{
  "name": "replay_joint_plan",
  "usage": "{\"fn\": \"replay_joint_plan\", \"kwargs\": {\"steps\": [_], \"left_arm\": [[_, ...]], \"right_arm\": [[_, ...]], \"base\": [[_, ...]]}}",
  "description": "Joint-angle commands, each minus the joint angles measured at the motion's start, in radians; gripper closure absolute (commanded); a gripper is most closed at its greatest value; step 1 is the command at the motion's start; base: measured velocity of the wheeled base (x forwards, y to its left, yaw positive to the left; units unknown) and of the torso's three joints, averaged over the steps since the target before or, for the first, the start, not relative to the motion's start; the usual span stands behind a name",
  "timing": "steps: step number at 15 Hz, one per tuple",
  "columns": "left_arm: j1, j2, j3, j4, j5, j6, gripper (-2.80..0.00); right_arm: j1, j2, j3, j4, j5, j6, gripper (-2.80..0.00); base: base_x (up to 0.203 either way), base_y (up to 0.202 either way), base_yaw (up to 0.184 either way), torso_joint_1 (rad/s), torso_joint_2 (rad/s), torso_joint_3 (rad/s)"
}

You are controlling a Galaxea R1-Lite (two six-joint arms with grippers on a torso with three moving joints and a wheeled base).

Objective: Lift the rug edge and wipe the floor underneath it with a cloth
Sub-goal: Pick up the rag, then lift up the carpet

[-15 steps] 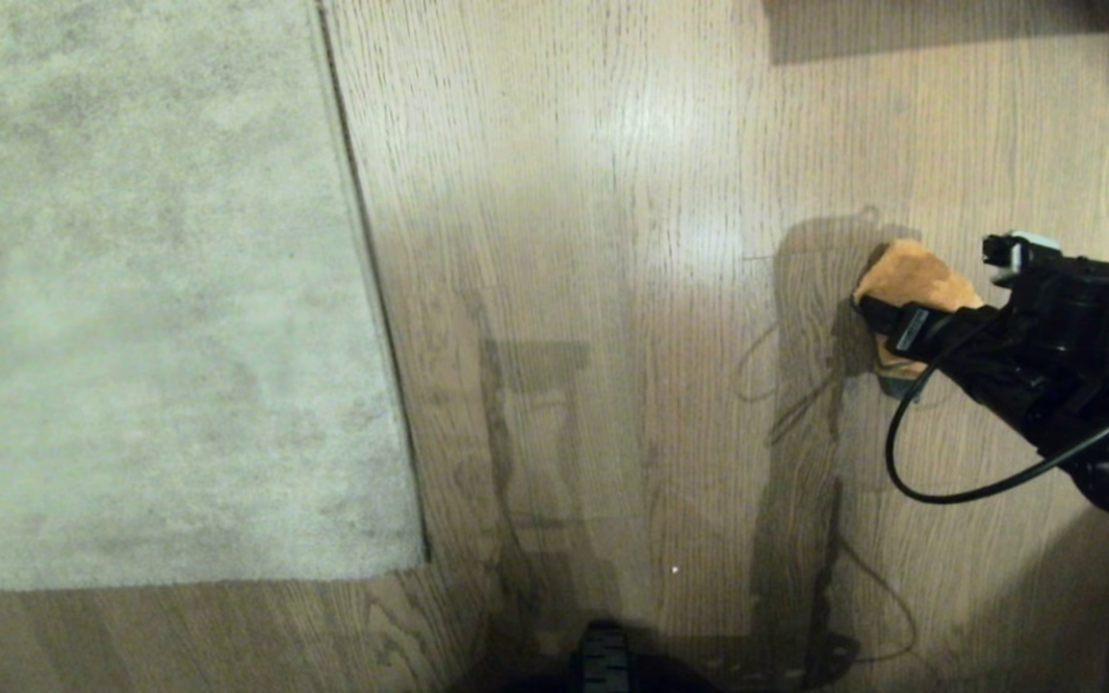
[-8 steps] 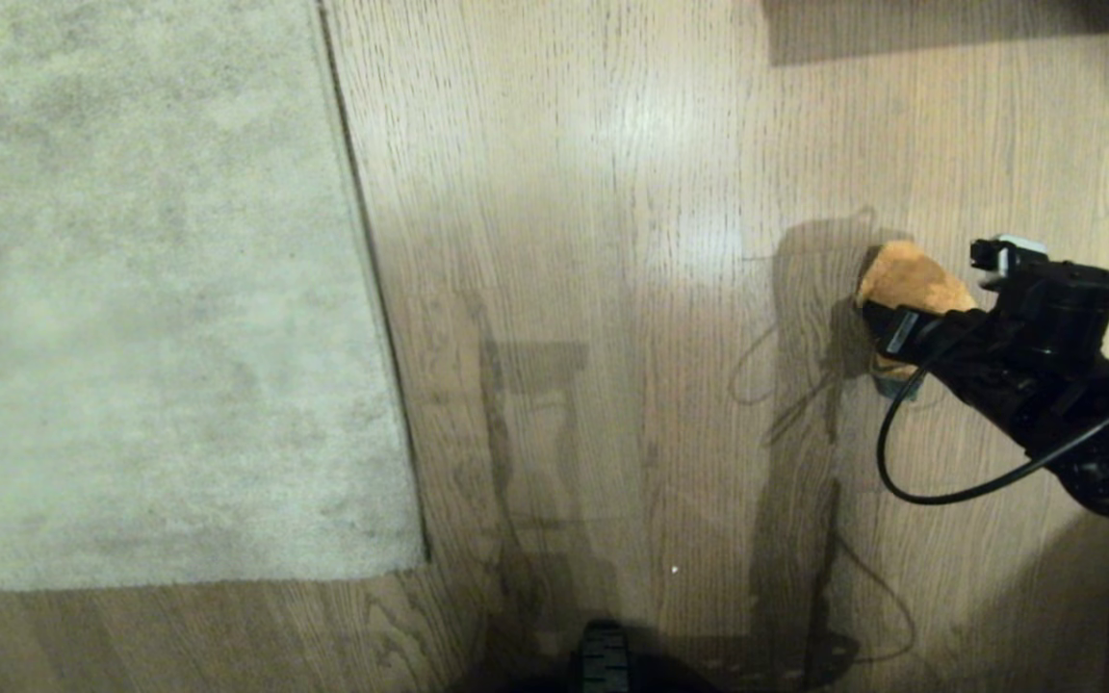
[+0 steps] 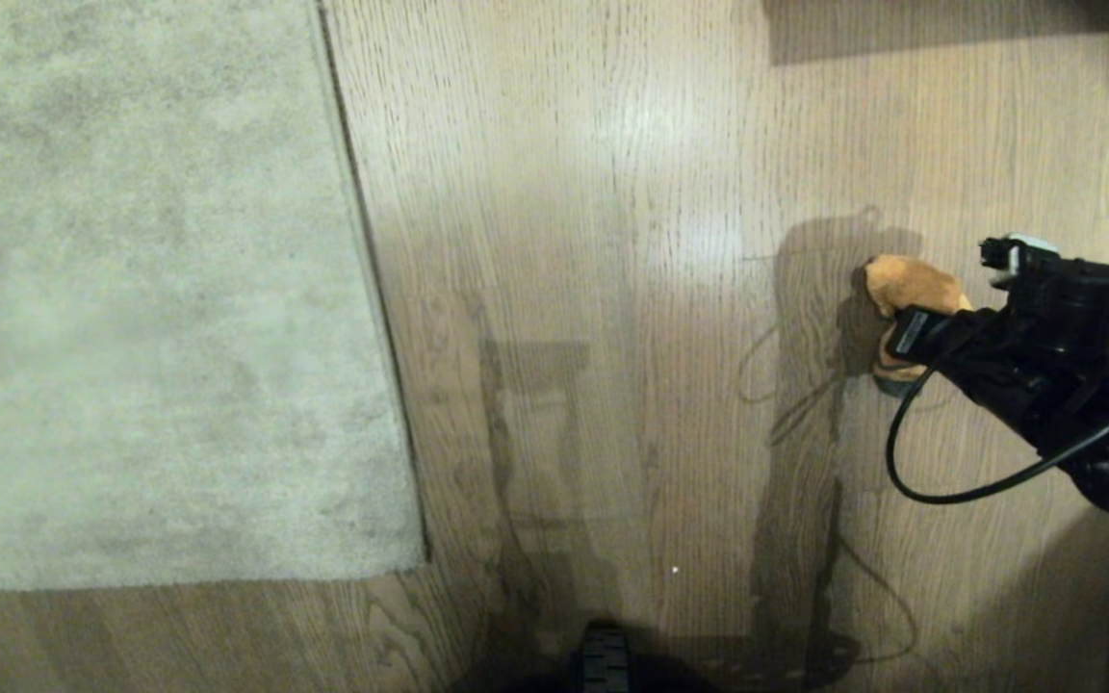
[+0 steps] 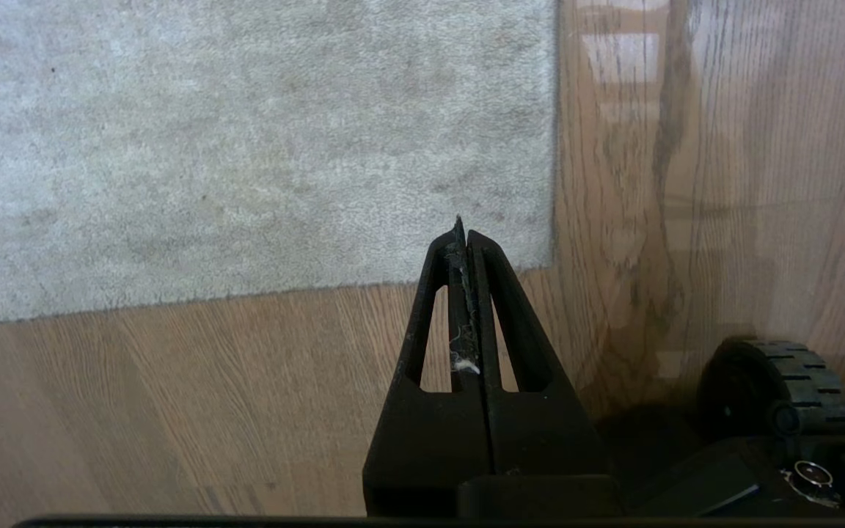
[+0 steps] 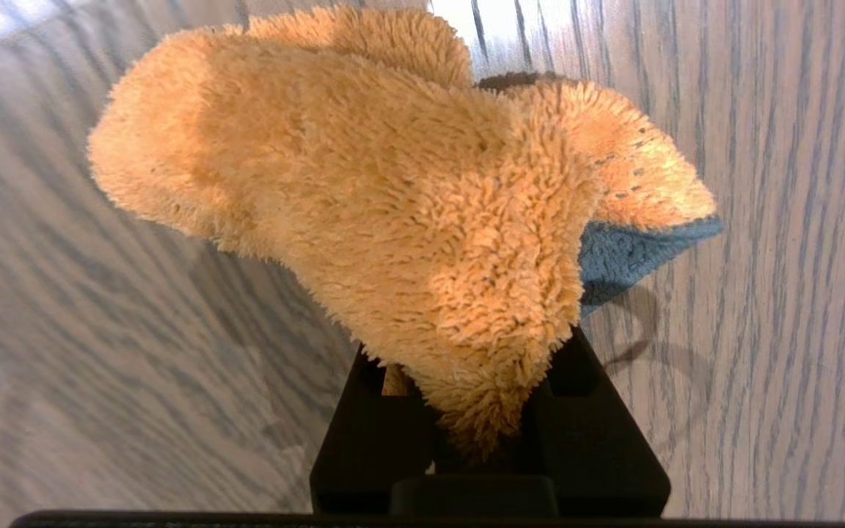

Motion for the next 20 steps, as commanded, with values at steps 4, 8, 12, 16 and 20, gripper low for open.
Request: {"fn": "replay_joint_plan", "kwargs": {"steps": [4,8,12,16,20], "left_arm": [[-0.001,0.000,0.000,0.000,-0.001,-0.001,0.00],[0.001,0.000,0.000,0.000,0.000,-0.001,0.00],[-0.001,0.000,0.000,0.000,0.000,-0.001,0.00],[0.001,0.000,0.000,0.000,0.000,-0.001,0.00],[-0.001,0.000,0.000,0.000,0.000,-0.001,0.00]], "right_arm": [[0.000,-0.107,0.029,0.008,0.000,0.002,0.00],[-0.002,-0.163,0.079,0.008,0.000,0.002,0.00],[-0.019,-0.225,0.157,-0.002,0.002,-0.025,0.00],[-0.028,-0.325,0.253,-0.005,0.003,-0.029,0.00],[-0.025,-0.465,0.348,0.004,0.006,-0.046,0.00]], "base": [[0.000,0.000,0.000,0.000,0.00,0.000],[0.000,0.000,0.000,0.000,0.00,0.000],[0.000,0.000,0.000,0.000,0.00,0.000],[0.000,0.000,0.000,0.000,0.00,0.000],[0.000,0.000,0.000,0.000,0.00,0.000]]}}
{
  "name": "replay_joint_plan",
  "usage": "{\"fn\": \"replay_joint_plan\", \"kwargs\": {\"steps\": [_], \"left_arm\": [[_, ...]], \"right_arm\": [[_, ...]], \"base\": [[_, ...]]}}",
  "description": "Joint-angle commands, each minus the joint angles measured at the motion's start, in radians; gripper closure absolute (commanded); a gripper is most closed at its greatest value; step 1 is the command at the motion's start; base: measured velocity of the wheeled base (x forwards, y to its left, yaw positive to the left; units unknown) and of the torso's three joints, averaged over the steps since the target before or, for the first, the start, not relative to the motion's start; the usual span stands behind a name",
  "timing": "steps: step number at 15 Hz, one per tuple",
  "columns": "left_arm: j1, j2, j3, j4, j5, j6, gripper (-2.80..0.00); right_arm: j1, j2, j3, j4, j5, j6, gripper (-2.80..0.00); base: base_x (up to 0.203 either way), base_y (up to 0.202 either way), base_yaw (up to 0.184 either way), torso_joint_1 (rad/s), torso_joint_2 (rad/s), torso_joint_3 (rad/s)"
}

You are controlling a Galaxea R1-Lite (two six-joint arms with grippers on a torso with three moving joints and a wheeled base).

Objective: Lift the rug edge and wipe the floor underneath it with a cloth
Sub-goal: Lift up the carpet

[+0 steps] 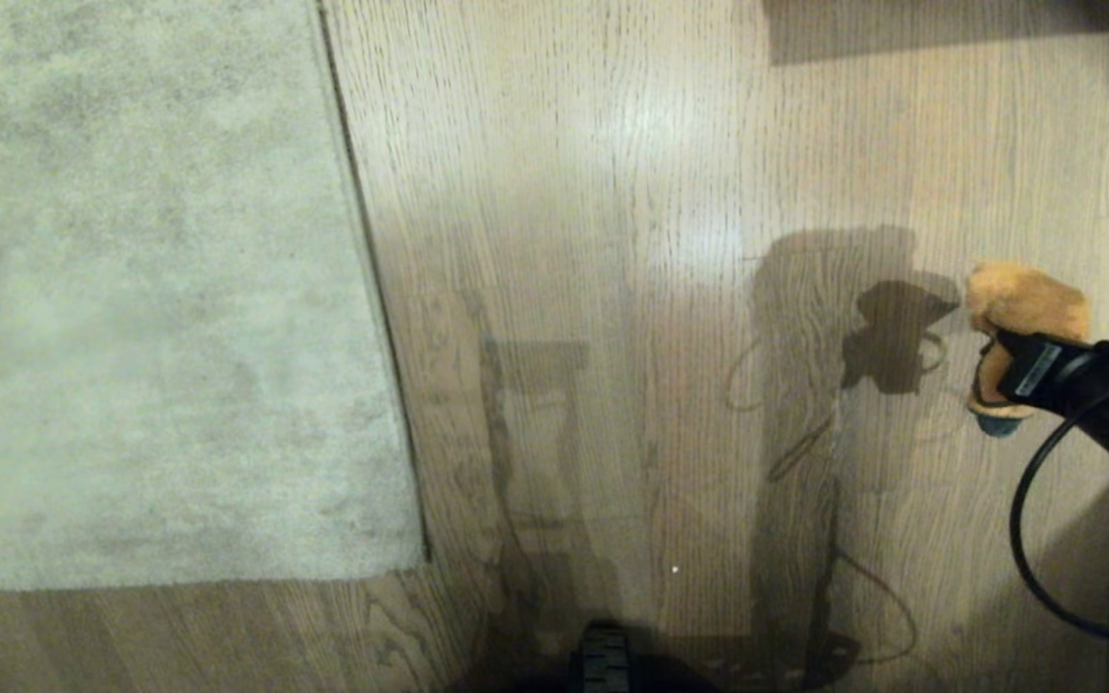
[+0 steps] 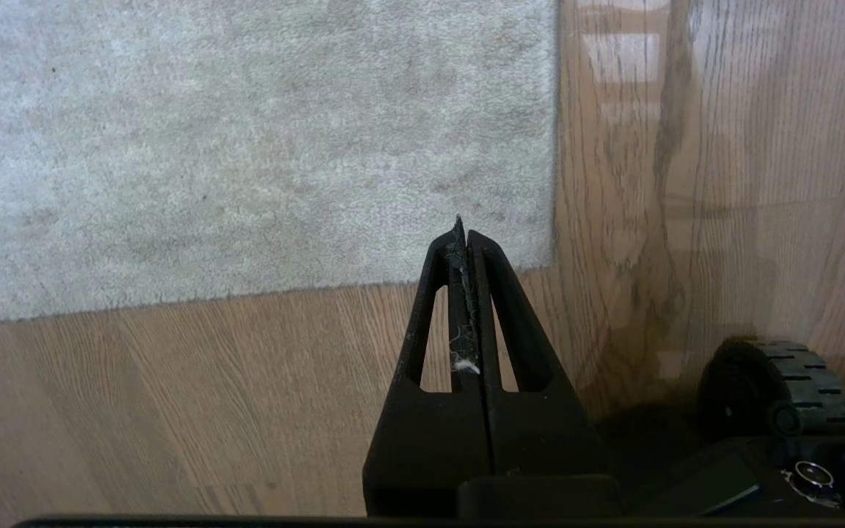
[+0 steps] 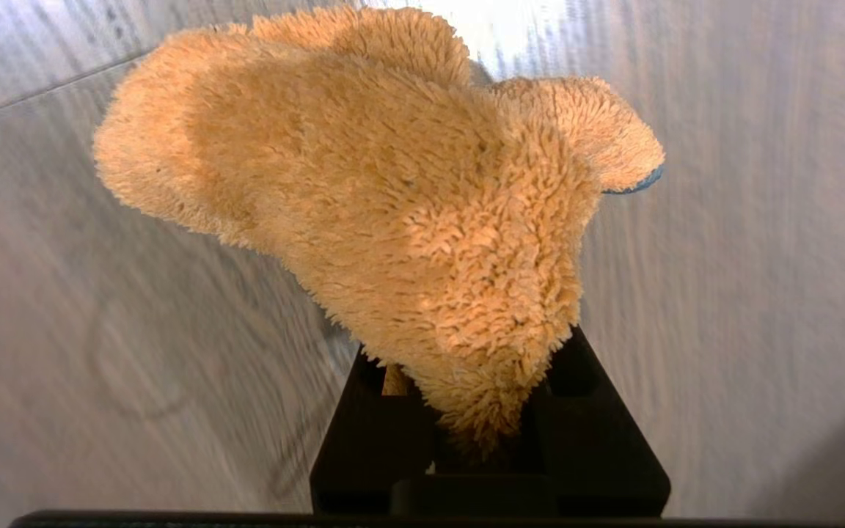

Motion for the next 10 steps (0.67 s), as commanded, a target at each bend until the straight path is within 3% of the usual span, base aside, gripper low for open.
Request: {"fn": "replay_joint_plan", "kwargs": {"steps": [1,10], "left_arm": [[-0.001,0.000,0.000,0.000,0.000,-0.001,0.00],[0.000,0.000,0.000,0.000,0.000,0.000,0.00]], "right_arm": [[0.003,-0.119,0.033,0.001,0.000,-0.016,0.00],[0.010,-0.416,0.287,0.005,0.001,-0.109,0.00]], "base": [[0.000,0.000,0.000,0.000,0.00,0.000],[0.000,0.000,0.000,0.000,0.00,0.000]]}}
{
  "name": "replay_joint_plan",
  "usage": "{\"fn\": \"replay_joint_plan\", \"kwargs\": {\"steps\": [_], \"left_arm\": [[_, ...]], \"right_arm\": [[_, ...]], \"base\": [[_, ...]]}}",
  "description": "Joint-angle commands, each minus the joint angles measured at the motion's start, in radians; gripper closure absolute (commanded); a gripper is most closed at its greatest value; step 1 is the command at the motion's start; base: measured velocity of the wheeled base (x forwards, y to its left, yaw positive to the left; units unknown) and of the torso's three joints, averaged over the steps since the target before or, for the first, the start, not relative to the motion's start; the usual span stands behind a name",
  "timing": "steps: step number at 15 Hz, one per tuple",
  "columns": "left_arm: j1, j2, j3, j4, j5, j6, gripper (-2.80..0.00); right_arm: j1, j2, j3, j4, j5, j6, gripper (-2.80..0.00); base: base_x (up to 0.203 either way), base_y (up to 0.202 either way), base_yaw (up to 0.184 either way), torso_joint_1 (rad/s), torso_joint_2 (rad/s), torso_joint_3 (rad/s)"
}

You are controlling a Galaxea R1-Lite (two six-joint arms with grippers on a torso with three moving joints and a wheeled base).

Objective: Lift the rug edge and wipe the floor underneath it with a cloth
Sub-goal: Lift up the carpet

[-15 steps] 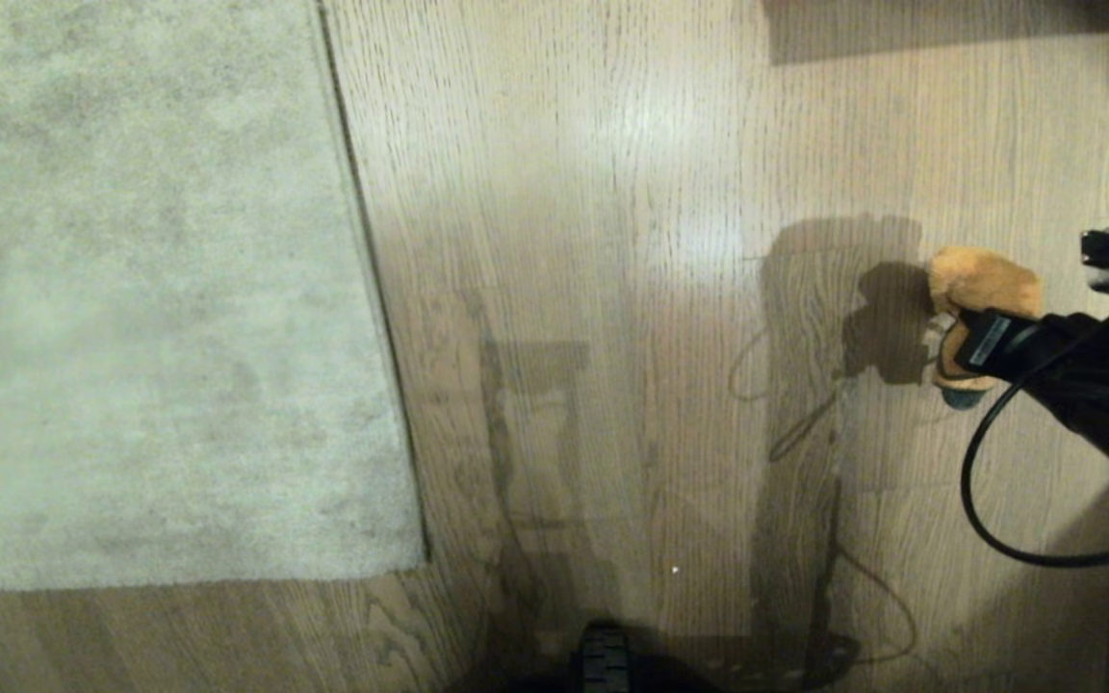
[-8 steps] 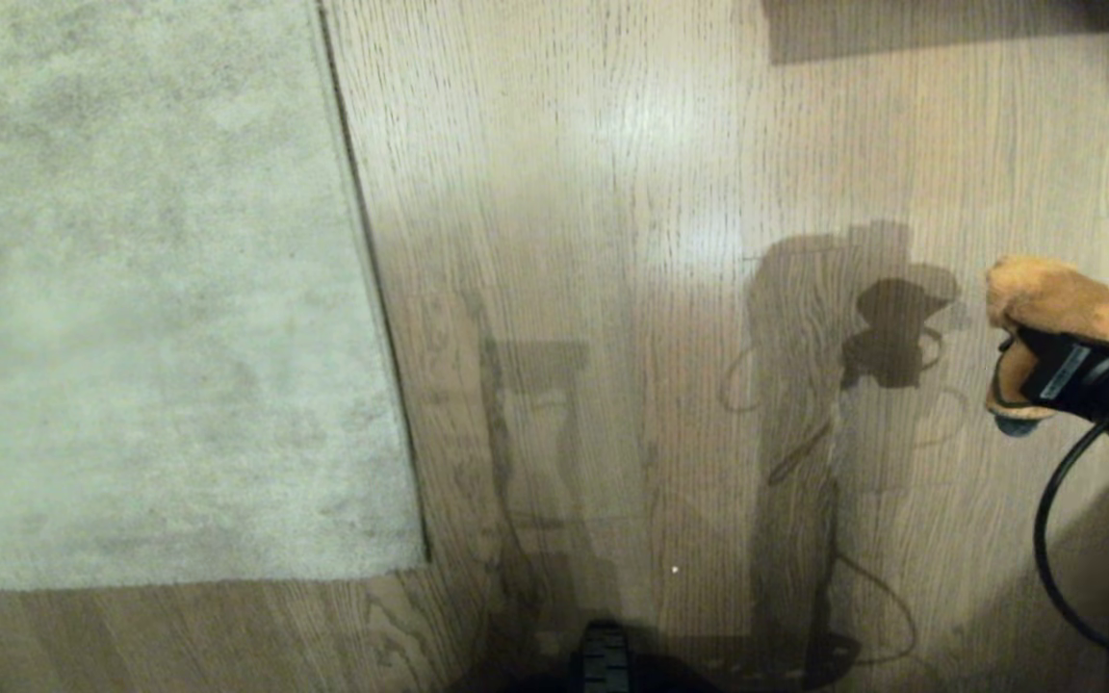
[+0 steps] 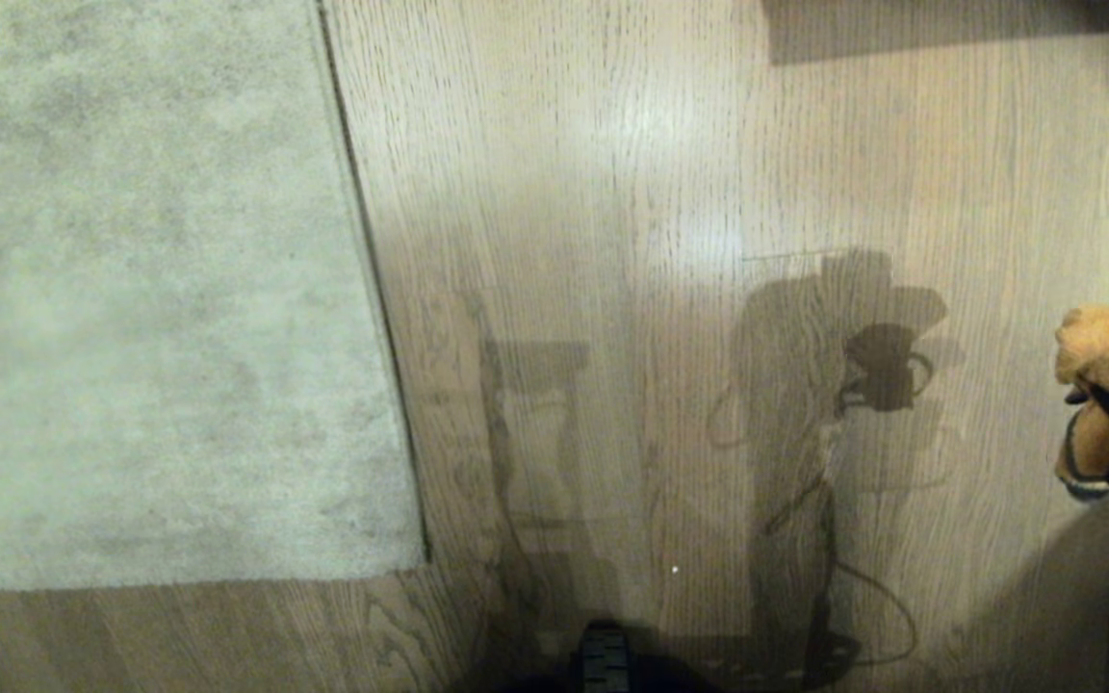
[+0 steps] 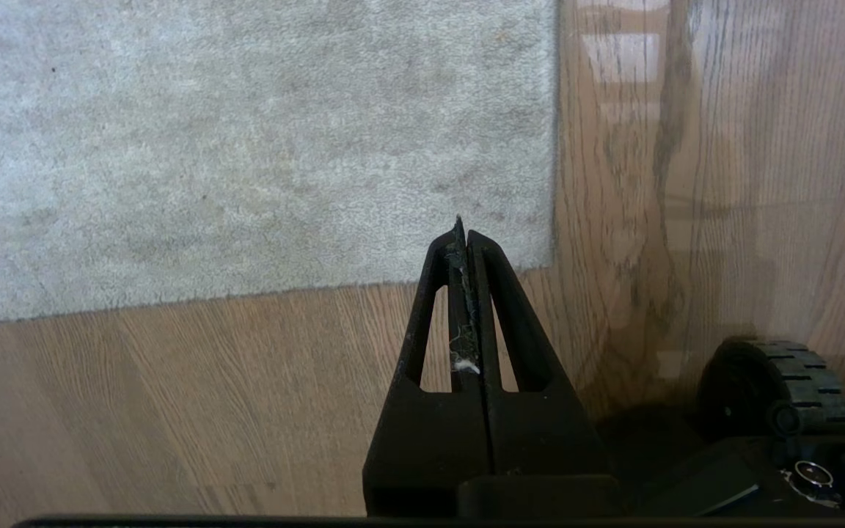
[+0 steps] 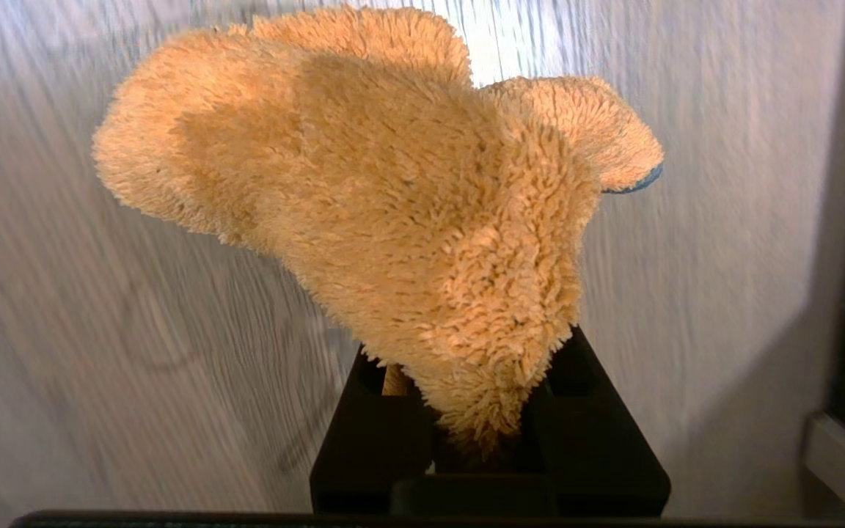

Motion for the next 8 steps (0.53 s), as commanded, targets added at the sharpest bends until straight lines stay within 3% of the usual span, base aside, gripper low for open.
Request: {"fn": "replay_joint_plan", "kwargs": {"steps": [1,6,8], "left_arm": [[0.001,0.000,0.000,0.000,0.000,-0.001,0.00],[-0.001,0.000,0.000,0.000,0.000,-0.001,0.00],[0.001,0.000,0.000,0.000,-0.002,-0.001,0.00]], "right_arm": [[0.000,-0.117,0.059,0.001,-0.002,-0.015,0.00],[0.001,-0.221,0.168,0.038,0.003,-0.076,0.00],[0.001,-0.249,0.209,0.036,0.060,-0.081,0.00]], "base": [[0.000,0.000,0.000,0.000,0.00,0.000],[0.000,0.000,0.000,0.000,0.00,0.000],[0.000,0.000,0.000,0.000,0.00,0.000]]}}
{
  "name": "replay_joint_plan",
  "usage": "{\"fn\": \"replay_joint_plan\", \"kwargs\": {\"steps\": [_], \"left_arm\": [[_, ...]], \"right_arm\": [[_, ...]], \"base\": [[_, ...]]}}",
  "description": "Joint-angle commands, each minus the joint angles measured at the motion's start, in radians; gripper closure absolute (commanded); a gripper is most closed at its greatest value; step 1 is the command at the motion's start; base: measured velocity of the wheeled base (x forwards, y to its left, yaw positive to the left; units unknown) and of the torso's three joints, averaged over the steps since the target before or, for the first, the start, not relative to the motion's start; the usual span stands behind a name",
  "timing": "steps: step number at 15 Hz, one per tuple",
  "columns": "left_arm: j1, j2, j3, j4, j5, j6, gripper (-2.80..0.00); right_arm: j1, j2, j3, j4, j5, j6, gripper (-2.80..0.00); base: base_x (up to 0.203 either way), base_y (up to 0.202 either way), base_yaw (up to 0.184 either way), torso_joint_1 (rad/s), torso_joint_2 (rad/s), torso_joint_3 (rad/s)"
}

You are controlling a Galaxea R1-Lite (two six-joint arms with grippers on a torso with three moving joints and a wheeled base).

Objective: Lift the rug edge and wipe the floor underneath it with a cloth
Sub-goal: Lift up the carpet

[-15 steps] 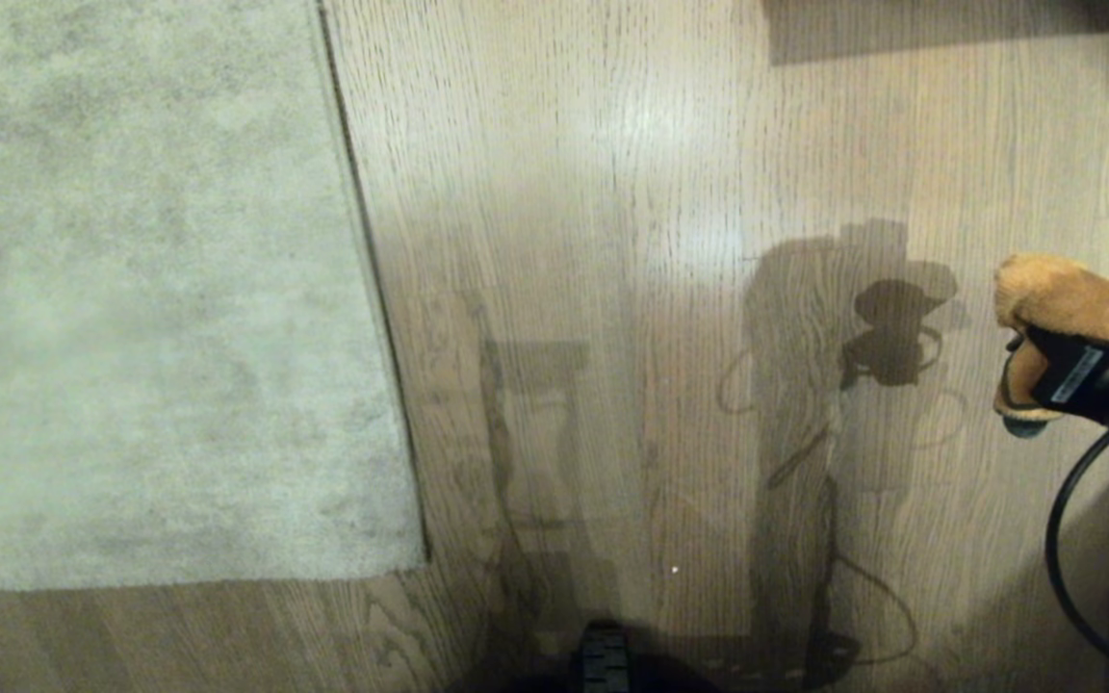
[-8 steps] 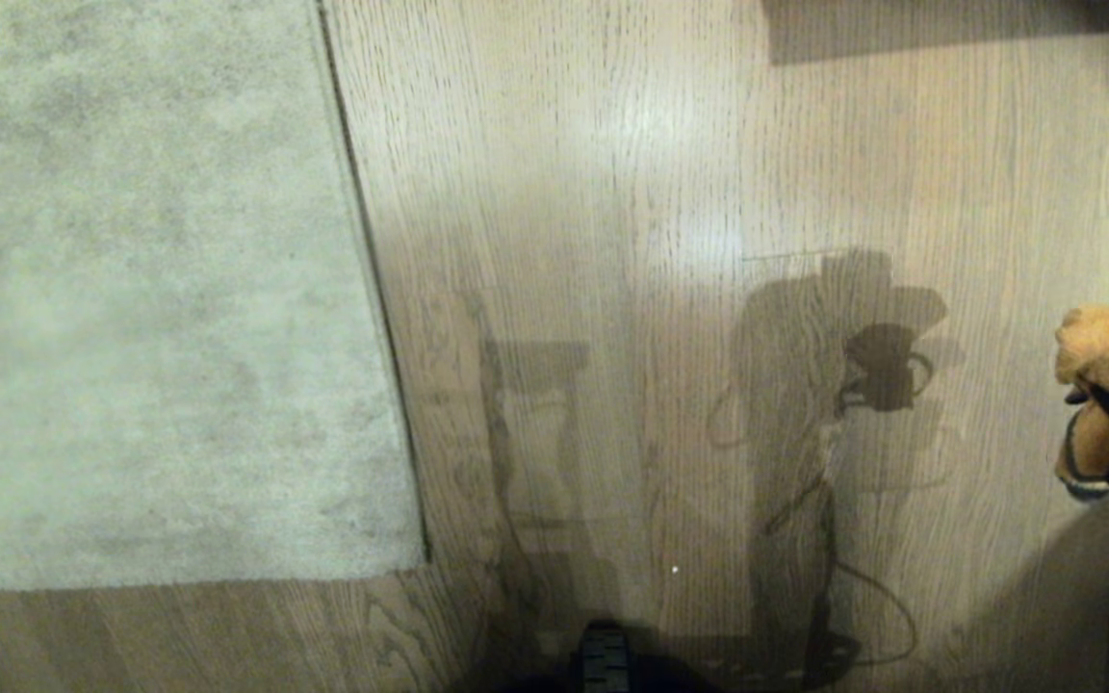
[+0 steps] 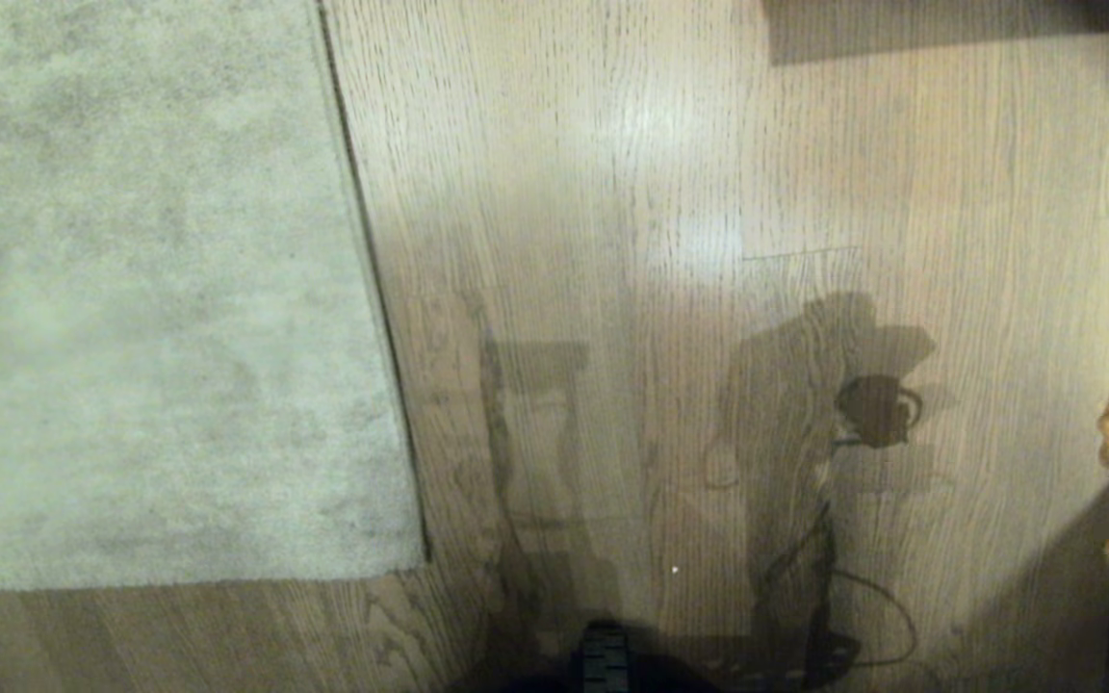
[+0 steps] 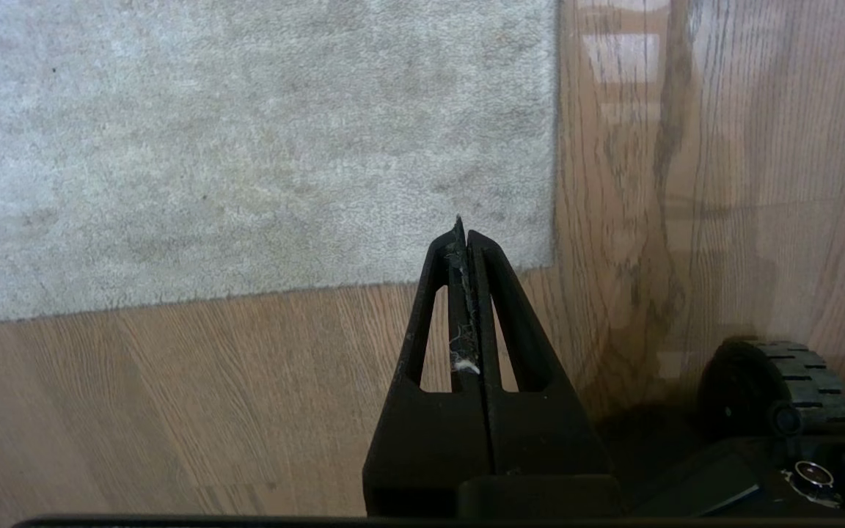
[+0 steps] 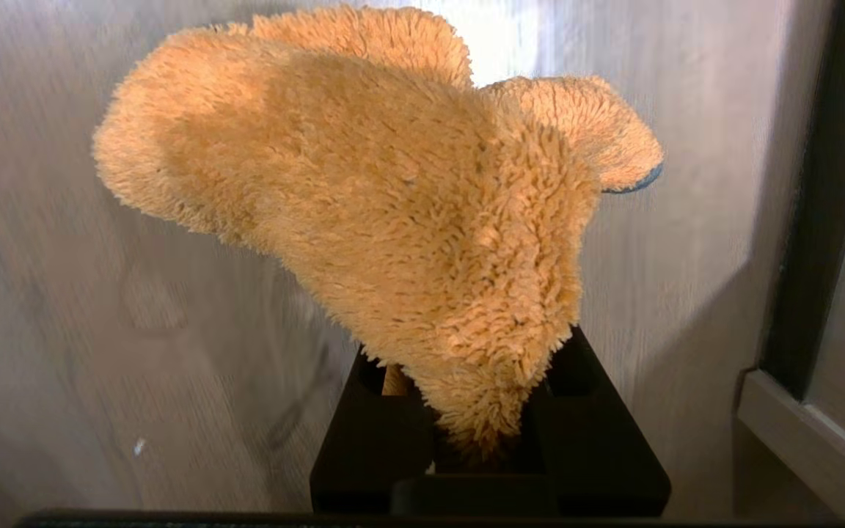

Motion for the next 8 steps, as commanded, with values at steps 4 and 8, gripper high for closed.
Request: {"fn": "replay_joint_plan", "kwargs": {"steps": [4,8], "left_arm": [[-0.001,0.000,0.000,0.000,0.000,0.000,0.00],[0.000,0.000,0.000,0.000,0.000,0.000,0.00]], "right_arm": [[0.001,-0.131,0.045,0.066,0.090,-0.002,0.00],[0.065,-0.259,0.045,0.188,0.087,-0.002,0.00]], "base": [[0.000,0.000,0.000,0.000,0.00,0.000],[0.000,0.000,0.000,0.000,0.00,0.000]]}}
